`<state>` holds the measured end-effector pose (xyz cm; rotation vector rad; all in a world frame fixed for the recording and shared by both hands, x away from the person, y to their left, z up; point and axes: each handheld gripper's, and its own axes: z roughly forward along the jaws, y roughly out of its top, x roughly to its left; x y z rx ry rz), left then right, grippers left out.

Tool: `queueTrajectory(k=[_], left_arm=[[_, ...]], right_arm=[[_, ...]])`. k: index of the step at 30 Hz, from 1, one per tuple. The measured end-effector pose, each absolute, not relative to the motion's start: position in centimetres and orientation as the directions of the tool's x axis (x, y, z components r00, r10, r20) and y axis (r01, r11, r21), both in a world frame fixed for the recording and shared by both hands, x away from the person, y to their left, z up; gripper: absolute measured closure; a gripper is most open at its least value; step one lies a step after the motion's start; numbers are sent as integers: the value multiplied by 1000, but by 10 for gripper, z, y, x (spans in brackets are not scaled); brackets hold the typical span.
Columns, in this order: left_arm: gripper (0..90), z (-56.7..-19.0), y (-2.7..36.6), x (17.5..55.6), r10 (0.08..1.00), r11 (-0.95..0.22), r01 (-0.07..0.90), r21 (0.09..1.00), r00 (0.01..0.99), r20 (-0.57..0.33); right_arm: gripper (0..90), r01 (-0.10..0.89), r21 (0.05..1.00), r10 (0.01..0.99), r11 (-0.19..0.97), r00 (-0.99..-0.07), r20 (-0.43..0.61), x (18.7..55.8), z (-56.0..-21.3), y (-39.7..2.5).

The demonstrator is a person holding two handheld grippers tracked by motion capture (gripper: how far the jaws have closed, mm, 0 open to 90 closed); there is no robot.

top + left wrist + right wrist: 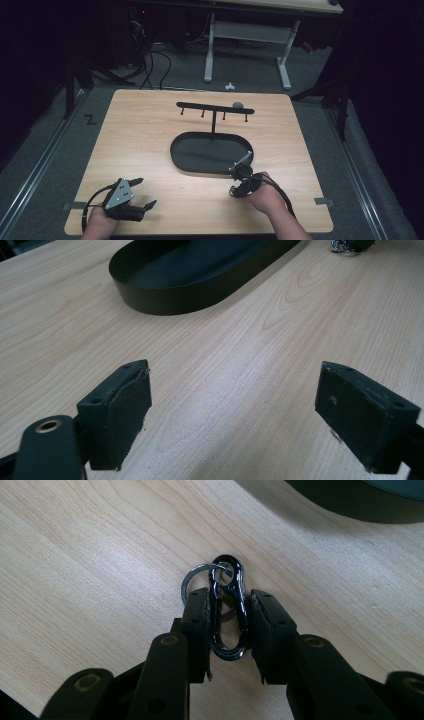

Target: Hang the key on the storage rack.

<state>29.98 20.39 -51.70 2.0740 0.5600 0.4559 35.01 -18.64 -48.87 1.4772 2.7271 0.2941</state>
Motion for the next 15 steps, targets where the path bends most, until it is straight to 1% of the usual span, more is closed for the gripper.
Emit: queueTrajectory(k=[5,6,8,10,11,15], left_arm=[[153,-517,204,300,550,-483,213,849,829,105],[153,-517,204,300,550,-484,213,849,828,106],[153,-517,204,300,550,-484,213,849,829,105],[153,-517,204,300,551,-484,213,849,828,106],[153,-517,204,300,550,-484,212,849,828,106],[153,-517,204,300,551,-483,213,849,828,105]], right_arm=[[722,817,186,826,545,-562,47,349,-487,-185],[848,824,213,830,525,-551,85,348,-482,-185],[846,808,230,822,543,-567,52,350,-479,-186],[846,811,215,824,544,-565,43,349,-479,-185],[845,802,199,812,563,-581,45,348,-482,-183],[844,804,202,814,559,-578,48,346,-482,-181]])
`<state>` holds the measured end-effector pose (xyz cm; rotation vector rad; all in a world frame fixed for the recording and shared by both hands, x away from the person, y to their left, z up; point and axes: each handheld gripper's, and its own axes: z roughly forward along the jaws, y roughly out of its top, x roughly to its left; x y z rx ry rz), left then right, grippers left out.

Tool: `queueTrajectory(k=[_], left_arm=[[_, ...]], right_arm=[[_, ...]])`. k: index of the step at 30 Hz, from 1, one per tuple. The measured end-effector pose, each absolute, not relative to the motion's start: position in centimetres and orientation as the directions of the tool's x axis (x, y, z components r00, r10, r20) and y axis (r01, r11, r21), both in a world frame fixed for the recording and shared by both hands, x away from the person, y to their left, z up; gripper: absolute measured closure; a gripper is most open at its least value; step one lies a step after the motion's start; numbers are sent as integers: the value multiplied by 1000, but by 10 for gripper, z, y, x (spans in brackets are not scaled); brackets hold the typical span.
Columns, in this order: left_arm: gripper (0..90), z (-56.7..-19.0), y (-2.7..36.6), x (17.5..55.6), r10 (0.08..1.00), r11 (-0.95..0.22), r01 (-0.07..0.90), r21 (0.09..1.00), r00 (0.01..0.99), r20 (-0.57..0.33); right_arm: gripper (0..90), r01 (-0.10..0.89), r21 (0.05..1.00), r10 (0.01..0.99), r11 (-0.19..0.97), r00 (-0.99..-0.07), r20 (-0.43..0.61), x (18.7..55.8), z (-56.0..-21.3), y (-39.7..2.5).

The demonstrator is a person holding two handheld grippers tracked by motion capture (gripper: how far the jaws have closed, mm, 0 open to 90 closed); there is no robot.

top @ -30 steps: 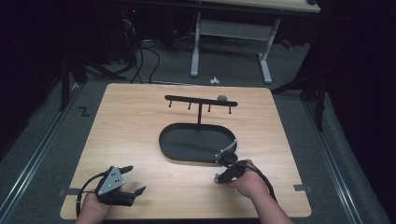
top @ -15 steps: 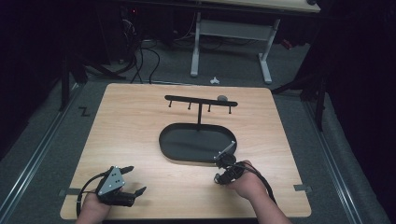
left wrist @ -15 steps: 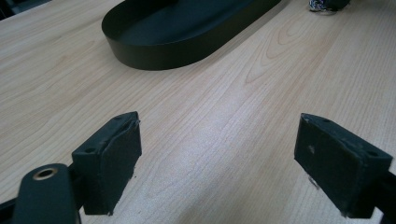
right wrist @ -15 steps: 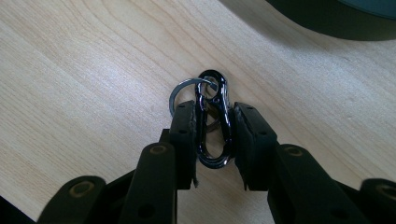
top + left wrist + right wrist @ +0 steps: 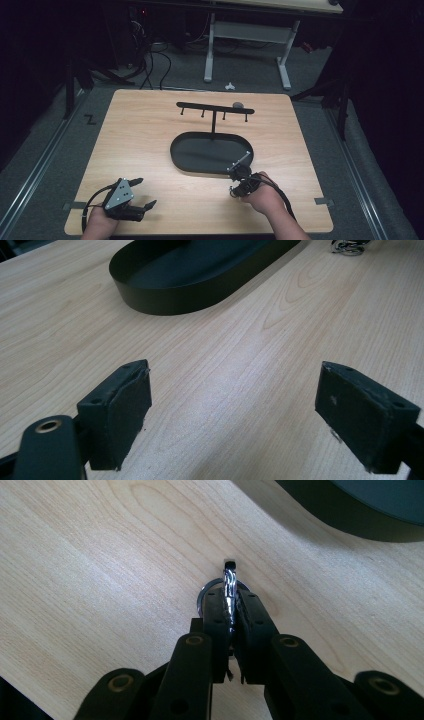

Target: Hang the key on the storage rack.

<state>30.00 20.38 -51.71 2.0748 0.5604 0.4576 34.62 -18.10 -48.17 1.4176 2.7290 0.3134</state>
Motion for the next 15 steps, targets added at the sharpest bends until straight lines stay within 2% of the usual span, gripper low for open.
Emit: queueTrajectory(k=[5,15], left_arm=[[153,-517,203,300,546,-487,213,847,831,106],[153,-518,203,300,547,-488,213,846,830,107]], right_arm=[[806,799,191,809,570,-587,43,345,-486,-181],[787,805,186,814,564,-580,44,341,-489,-182]])
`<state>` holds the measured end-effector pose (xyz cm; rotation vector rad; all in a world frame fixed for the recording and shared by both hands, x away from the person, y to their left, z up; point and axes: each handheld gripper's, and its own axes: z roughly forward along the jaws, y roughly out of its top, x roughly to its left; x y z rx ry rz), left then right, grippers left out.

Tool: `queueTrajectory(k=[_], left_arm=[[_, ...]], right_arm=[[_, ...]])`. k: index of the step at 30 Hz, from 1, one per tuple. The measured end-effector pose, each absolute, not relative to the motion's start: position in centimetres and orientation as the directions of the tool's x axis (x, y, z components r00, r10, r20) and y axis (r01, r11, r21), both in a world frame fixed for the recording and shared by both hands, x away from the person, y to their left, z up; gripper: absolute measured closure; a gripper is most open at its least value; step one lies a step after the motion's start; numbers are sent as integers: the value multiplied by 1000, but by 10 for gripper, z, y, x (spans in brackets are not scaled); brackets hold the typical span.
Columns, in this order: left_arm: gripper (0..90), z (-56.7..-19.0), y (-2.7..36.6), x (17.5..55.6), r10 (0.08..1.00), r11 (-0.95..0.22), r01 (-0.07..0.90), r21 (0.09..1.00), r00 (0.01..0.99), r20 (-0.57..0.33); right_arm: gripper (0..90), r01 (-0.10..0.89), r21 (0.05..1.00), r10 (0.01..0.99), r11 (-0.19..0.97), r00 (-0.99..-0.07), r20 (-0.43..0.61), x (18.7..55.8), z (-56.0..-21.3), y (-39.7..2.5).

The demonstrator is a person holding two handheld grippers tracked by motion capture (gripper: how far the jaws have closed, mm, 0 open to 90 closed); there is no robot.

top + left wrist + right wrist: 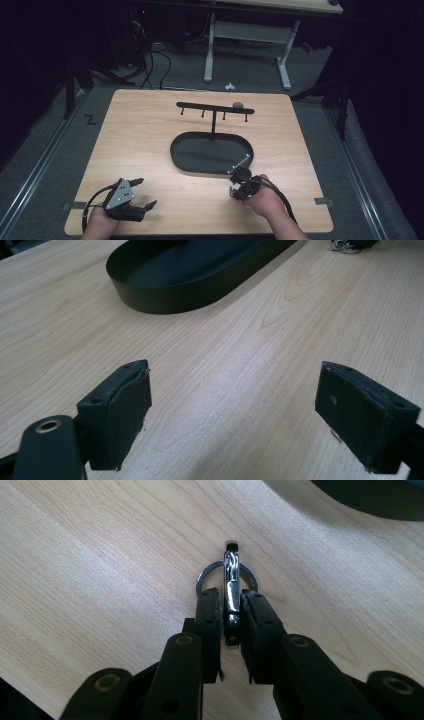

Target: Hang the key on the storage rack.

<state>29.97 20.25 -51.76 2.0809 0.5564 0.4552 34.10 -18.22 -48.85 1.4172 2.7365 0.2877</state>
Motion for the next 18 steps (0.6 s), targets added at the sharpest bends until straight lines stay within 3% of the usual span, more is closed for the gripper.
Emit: queueTrajectory(k=[18], left_arm=[[153,-518,202,300,547,-499,211,841,829,116]], right_arm=[[842,811,187,822,555,-569,29,341,-489,-178]])
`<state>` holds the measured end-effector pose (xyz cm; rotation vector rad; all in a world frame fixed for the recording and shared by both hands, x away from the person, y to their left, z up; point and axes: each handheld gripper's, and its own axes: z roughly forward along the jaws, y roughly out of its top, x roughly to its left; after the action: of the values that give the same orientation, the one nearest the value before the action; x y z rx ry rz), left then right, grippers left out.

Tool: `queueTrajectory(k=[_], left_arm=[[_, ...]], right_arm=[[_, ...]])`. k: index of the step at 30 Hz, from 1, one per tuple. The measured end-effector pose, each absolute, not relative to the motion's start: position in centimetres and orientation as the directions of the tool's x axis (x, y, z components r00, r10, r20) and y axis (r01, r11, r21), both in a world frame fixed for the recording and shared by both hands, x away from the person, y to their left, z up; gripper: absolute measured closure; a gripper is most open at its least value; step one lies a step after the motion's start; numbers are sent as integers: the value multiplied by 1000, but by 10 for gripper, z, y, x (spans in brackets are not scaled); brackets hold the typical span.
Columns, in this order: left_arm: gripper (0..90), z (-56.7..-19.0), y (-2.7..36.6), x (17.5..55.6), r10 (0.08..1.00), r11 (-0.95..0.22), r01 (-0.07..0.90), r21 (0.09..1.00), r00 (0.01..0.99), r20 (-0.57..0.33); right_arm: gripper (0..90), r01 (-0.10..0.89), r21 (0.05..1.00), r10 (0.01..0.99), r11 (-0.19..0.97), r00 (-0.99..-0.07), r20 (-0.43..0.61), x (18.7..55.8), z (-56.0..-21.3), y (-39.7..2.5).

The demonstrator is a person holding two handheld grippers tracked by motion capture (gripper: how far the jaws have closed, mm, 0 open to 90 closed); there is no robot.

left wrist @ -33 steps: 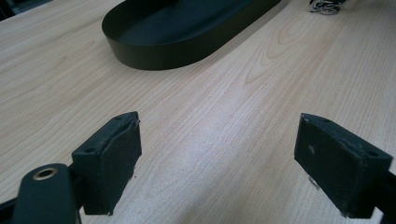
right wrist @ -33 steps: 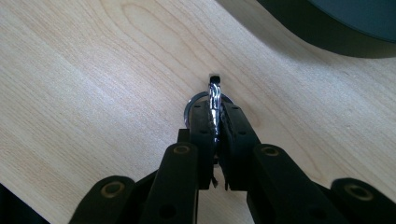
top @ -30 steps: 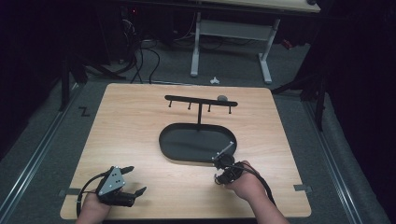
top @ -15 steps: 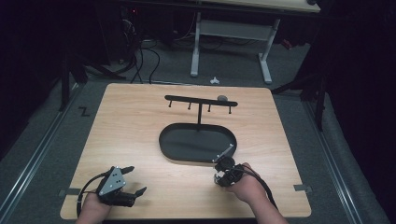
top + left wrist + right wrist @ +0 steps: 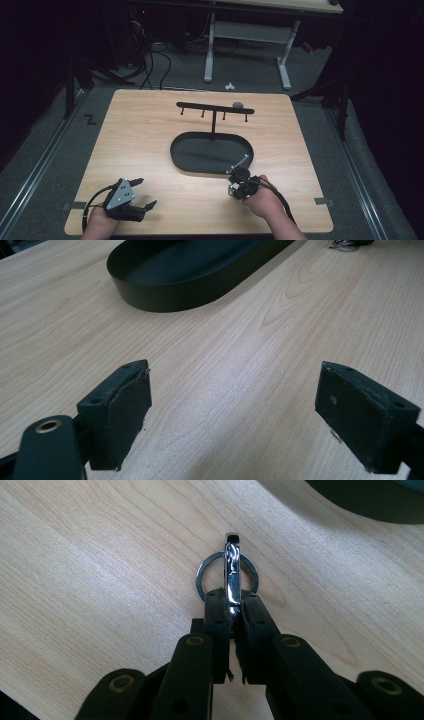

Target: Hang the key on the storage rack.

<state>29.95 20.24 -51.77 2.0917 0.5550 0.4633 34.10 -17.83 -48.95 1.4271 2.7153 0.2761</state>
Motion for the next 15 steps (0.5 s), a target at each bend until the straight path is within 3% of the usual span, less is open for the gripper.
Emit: queueTrajectory(k=[15], left_arm=[[153,-518,202,299,546,-492,207,845,830,114]], right_arm=[[845,799,196,810,568,-585,35,338,-490,-179]])
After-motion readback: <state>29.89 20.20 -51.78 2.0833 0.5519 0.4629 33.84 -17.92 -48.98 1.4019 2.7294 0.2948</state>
